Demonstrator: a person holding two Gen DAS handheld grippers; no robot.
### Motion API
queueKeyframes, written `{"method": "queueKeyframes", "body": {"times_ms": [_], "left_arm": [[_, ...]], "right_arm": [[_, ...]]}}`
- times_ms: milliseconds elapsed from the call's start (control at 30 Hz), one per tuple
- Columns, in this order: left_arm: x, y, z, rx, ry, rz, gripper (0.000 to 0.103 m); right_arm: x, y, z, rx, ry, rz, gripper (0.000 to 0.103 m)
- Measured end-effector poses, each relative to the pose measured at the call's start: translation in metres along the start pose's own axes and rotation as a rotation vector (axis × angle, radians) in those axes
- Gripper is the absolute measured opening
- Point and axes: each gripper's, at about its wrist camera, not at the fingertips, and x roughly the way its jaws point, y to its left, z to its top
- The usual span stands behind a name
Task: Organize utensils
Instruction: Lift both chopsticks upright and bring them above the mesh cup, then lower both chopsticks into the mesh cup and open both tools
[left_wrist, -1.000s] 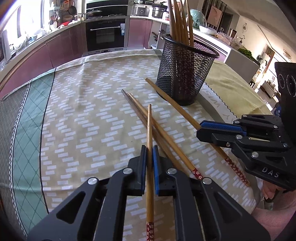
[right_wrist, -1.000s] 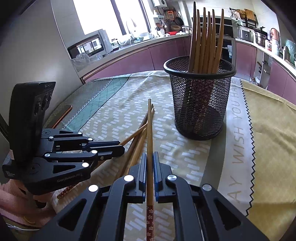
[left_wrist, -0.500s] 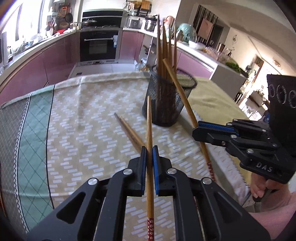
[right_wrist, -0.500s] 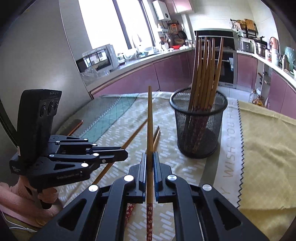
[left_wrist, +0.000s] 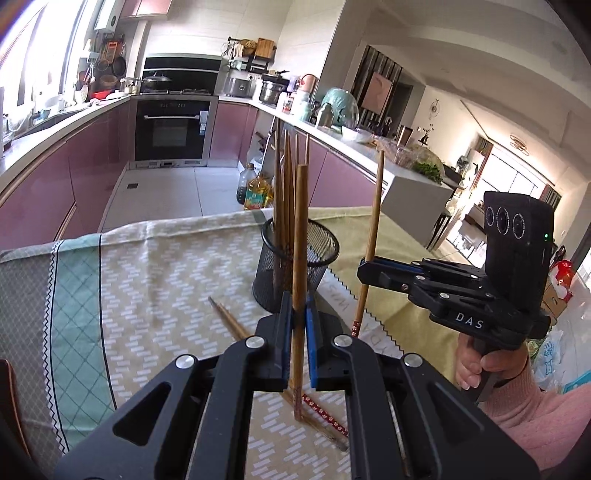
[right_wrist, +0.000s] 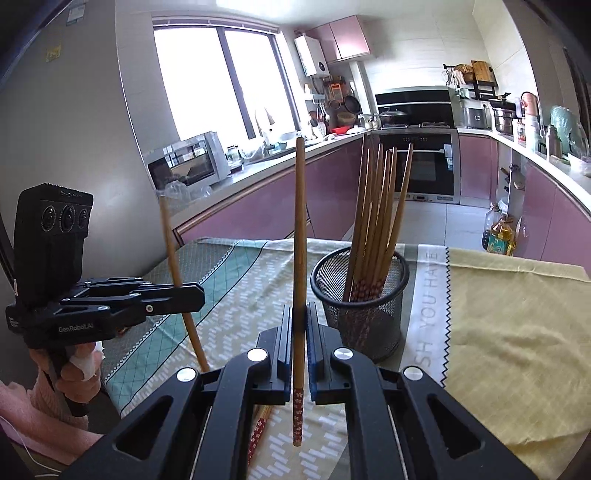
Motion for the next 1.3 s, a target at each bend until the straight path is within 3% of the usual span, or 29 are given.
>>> {"method": "queueKeyframes", "body": {"times_ms": [833, 1300], "left_arm": [[-0.018, -0.010, 0.082, 0.007, -0.176, -0.030, 0.007], [-0.010, -0.031, 0.107, 0.031, -0.205, -0.016, 0.007]], "right_arm": [[-0.013, -0.005, 0.073, -0.039, -0.185, -0.061, 0.006], [-0.001, -0.010, 0.088, -0.045, -0.206, -0.092, 0.006]]}}
